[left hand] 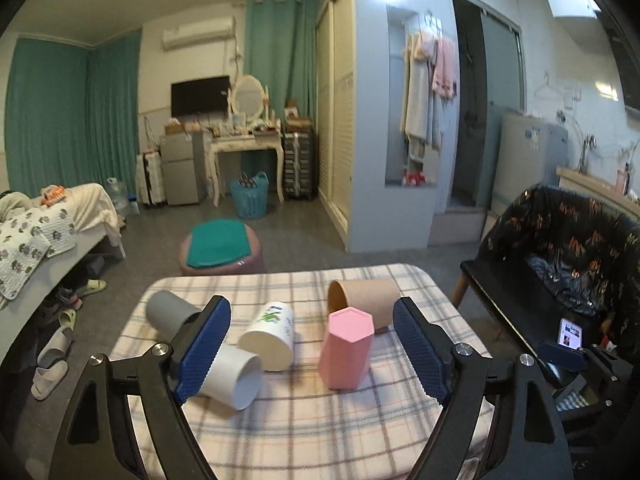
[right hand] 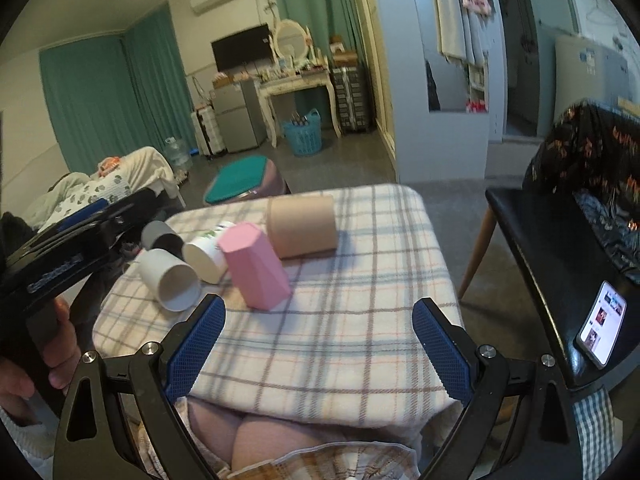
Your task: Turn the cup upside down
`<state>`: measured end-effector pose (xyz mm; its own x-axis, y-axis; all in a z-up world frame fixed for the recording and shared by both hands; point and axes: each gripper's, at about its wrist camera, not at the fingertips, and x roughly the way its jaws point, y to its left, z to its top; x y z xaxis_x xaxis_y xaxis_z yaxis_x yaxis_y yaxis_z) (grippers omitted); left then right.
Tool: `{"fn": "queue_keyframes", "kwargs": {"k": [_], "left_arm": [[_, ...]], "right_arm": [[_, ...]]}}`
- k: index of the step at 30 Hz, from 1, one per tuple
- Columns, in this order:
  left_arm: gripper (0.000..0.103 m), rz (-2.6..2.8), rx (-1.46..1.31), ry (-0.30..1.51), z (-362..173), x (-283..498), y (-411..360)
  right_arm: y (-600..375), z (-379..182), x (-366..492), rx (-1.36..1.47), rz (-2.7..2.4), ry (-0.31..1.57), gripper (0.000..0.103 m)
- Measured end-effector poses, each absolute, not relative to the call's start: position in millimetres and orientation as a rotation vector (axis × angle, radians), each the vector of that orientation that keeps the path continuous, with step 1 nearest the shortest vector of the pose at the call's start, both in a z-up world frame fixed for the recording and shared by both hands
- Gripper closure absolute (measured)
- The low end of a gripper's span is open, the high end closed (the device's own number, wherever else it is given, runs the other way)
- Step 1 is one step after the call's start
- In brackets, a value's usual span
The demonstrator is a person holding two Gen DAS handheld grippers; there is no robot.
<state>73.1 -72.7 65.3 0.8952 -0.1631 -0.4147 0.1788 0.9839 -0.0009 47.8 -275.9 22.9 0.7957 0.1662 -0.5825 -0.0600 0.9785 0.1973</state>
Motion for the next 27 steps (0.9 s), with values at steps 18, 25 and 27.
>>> {"fn": "queue_keyframes", "kwargs": {"k": [18,25,27], "left_arm": [[0.006,-0.055,0.002,0.295,12,-8,-32],[0.003,-0.016,-0.003,0.331,-9,-12,-26],[0.002,-0.013,0.005,0.328,-11,-15,-26]], "right_arm": [[-240,5,-7,0.082,0.104,0.459,0.0],[-239,-3,-13,0.079,0.081,0.436,0.0],[-239,-3,-14,0.075,0.08,0.43,0.0]]}}
